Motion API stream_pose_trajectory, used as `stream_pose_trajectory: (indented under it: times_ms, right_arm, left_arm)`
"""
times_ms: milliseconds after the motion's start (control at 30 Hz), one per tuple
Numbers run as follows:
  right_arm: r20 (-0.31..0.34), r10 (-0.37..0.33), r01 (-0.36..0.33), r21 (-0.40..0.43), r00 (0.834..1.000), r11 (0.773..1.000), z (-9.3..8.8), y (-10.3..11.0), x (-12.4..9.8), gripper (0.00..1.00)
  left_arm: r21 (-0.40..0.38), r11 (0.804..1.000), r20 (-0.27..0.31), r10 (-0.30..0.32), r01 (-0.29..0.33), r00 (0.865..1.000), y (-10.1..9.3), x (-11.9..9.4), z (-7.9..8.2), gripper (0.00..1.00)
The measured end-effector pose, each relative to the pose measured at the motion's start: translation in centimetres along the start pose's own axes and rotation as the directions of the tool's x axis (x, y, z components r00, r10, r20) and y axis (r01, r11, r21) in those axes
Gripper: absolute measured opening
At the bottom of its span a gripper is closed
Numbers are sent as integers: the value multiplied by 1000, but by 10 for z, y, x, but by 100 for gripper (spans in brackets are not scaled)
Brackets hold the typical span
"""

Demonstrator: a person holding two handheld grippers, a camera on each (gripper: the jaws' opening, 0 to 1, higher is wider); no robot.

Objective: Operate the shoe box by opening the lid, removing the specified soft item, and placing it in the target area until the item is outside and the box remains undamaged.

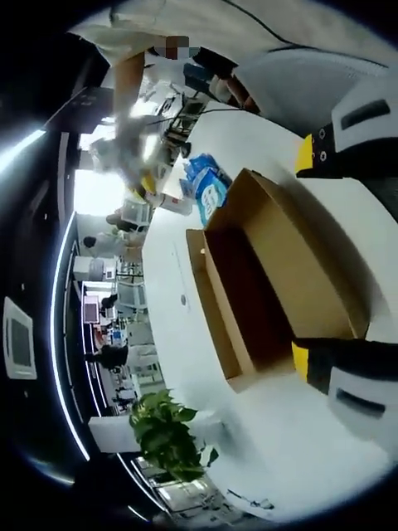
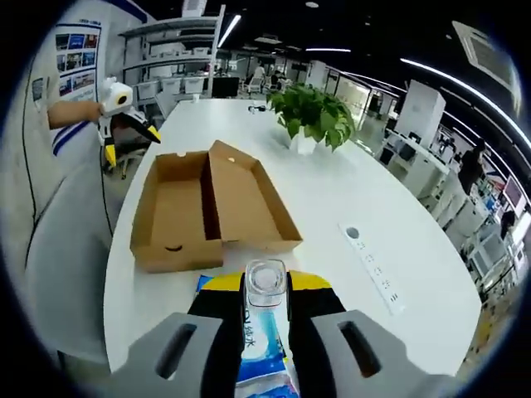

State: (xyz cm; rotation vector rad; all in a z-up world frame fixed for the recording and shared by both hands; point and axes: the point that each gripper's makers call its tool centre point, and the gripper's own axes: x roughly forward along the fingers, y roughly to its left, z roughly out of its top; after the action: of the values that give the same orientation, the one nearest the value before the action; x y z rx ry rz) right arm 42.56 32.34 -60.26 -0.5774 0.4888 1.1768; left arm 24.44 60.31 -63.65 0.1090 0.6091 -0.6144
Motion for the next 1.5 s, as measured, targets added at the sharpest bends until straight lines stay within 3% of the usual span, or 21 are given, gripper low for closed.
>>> stream_pose_trajectory:
  times_ms: [433,833,1500]
  right_arm:
    - [-54,27,-28,-8,998,1000,-27,-25,25,16]
    - [-99,54,-55,-1,994,998,-54,-41,46,16]
    - [-114,134,-133,17,984,991,-71,-46,54,17]
  left_arm:
    - [-32,999,-43,19,-21,999,5,-1,-18,79]
    - [-48,998,-69,41,-45,997,11,0,-24,78]
    - [-67,995,-105,60,-67,993,21,2,-35,77]
